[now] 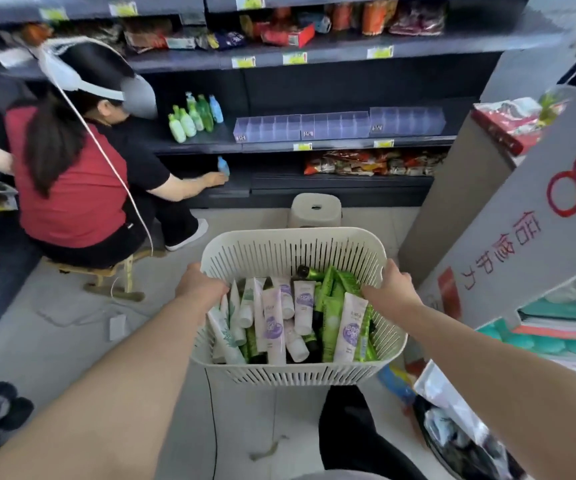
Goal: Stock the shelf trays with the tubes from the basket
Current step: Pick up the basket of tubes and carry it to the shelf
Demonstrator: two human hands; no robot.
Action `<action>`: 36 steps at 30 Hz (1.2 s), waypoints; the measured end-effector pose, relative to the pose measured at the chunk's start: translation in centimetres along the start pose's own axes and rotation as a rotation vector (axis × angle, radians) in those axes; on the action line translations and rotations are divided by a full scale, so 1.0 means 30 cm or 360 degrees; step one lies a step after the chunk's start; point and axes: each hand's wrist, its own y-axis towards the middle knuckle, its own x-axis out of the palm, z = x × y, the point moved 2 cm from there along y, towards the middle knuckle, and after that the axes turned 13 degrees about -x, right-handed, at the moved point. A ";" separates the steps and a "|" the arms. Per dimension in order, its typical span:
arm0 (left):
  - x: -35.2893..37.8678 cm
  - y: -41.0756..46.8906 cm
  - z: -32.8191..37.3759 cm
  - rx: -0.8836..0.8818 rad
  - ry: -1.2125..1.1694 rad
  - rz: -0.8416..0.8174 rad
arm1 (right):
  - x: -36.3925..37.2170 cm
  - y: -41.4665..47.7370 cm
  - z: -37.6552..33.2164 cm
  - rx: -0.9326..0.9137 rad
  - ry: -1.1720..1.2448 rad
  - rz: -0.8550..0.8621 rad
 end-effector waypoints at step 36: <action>0.507 0.940 1.270 -0.0198 0.0108 -0.0051 | -0.322 1.643 -0.099 0.0266 0.0087 -0.0134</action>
